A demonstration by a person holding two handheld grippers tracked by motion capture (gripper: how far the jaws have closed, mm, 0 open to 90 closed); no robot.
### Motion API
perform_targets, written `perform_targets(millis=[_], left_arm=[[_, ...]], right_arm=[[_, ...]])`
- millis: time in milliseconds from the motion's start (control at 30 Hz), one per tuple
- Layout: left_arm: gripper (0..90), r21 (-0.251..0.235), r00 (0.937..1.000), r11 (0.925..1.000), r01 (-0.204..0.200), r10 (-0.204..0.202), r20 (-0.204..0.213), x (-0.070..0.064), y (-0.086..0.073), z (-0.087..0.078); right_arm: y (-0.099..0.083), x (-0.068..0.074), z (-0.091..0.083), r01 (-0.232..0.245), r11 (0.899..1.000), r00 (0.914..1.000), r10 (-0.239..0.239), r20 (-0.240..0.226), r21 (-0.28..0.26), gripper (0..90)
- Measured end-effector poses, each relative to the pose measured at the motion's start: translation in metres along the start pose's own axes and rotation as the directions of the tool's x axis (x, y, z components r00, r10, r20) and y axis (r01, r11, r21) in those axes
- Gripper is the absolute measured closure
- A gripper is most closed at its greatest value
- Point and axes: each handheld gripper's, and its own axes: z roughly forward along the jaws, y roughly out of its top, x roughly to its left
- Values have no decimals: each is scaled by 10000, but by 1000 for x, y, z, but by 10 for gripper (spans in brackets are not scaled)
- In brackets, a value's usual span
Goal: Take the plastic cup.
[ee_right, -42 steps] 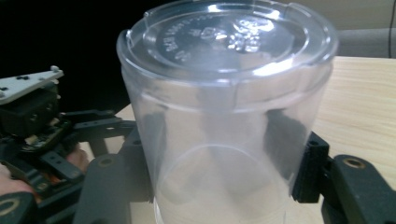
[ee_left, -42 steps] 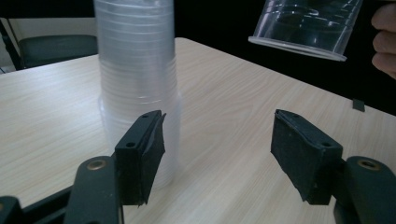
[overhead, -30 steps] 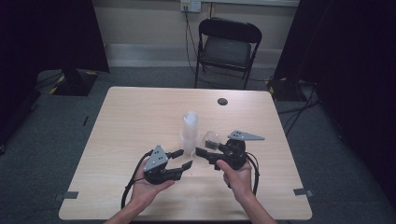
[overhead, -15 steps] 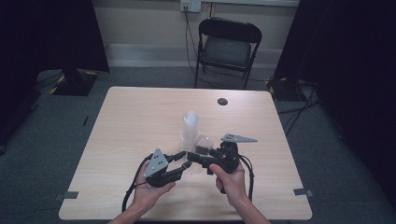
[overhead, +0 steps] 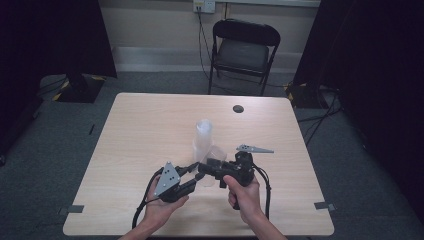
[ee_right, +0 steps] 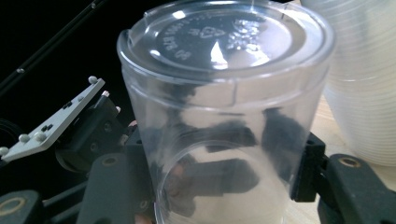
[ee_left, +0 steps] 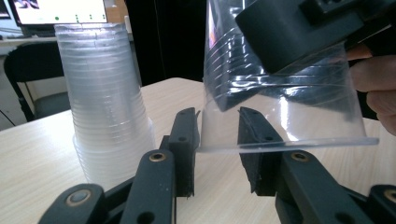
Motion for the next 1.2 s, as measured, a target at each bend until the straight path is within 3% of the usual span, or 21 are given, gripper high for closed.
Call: perform_targets(millis=[167,400,833,900,1000,1067,1200], left_arm=[[691,-263,9998,9995,-186,183,-120,0,0,-1],[720,-326,10000,9995,-51,50,-25,1,0,-2],[693,-660,9977,9964,-540,510,-457,-6,0,0],[702,-643,9965,9957,-659,623,-561,-7,0,-1],[760,-701,9976,9962,-516,482,-492,-3,0,-2],[796,-745,9979,9962,-458,422,-497,-2,-1,-2],[849,-697,9988,9970,-334,308,-387,0,-2,-3]], right_arm=[[-1,-2,1,-348,9994,9994,349,-91,89,417],[-2,-4,4,-949,9951,9952,954,-202,268,430],[-6,-9,10,-1888,9803,9798,1921,-564,581,434],[-7,-8,12,-1783,9822,9819,1815,-535,589,432],[-6,-9,11,-1819,9811,9810,1857,-558,657,422],[-7,-10,12,-1861,9798,9800,1905,-578,738,392],[-8,-9,14,-1478,9869,9878,1505,-388,653,293]])
